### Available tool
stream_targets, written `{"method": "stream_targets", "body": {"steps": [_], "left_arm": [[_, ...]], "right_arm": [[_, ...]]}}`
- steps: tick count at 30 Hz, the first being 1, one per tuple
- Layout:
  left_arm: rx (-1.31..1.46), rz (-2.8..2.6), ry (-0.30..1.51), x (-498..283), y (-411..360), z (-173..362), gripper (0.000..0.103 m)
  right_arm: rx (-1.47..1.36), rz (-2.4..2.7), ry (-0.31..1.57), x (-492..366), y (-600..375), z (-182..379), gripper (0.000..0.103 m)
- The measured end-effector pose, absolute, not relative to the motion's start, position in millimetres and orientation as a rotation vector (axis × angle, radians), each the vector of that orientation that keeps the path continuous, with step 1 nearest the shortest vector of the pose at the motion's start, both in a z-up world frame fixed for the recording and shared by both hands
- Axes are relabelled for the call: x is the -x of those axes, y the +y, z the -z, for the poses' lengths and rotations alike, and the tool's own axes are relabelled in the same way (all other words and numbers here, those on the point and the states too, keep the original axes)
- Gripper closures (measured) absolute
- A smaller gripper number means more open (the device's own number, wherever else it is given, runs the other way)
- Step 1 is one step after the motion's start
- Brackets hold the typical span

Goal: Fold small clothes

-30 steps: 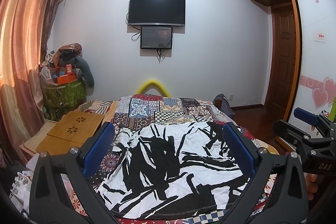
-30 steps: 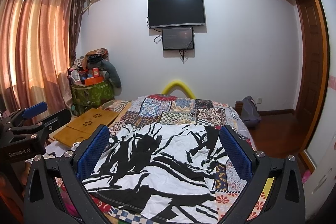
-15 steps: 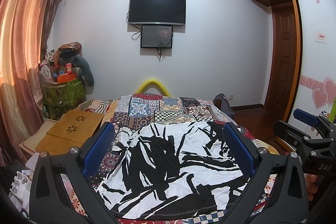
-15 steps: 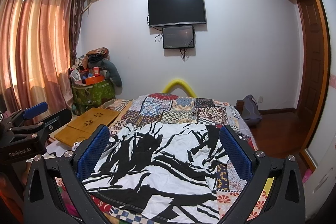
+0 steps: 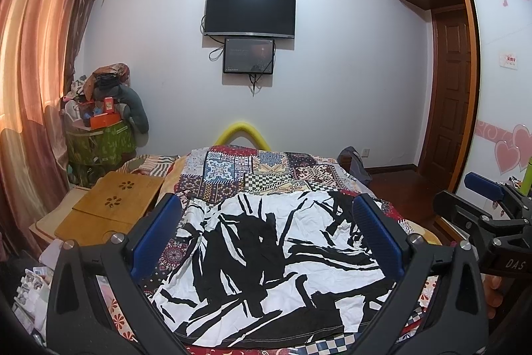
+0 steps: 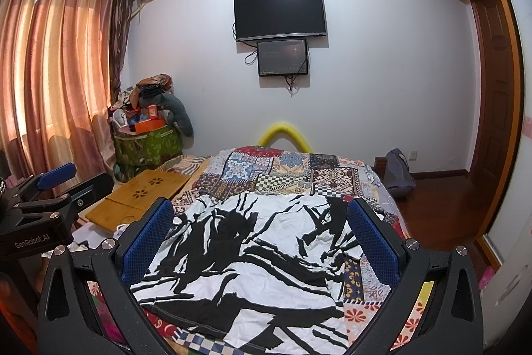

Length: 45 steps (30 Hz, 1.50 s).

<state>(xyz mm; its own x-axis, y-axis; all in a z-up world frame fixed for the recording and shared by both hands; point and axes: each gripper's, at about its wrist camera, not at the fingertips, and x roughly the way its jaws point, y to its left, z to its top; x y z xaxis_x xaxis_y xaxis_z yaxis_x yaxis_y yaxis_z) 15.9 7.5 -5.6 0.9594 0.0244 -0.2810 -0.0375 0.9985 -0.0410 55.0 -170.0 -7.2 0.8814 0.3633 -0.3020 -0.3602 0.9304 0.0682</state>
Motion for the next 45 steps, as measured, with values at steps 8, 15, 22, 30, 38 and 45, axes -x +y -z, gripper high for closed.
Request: {"method": "stream_targets", "body": {"steps": [8, 15, 22, 30, 38, 45], "left_arm": [[0.063, -0.026, 0.302, -27, 11, 10, 0.000], [0.096, -0.003, 0.341, -54, 29, 17, 0.000], [0.108, -0.082, 0.443, -125, 75, 31, 0.000], [0.096, -0.260, 0.617, -217, 142, 81, 0.000], [0.151, -0.306, 0.837, -296, 208, 149, 0.001], [0.247, -0.270, 1.044, -333, 221, 210, 0.027]], "right_arm": [[-0.008, -0.362, 0.332, -65, -171, 11, 0.000], [0.025, -0.321, 0.349, -93, -171, 24, 0.000], [0.089, -0.291, 0.371, -144, -180, 39, 0.000], [0.092, -0.278, 0.554, -222, -189, 73, 0.000], [0.052, -0.343, 0.735, -292, -183, 106, 0.000], [0.118, -0.381, 0.800, -339, -150, 127, 0.013]]}}
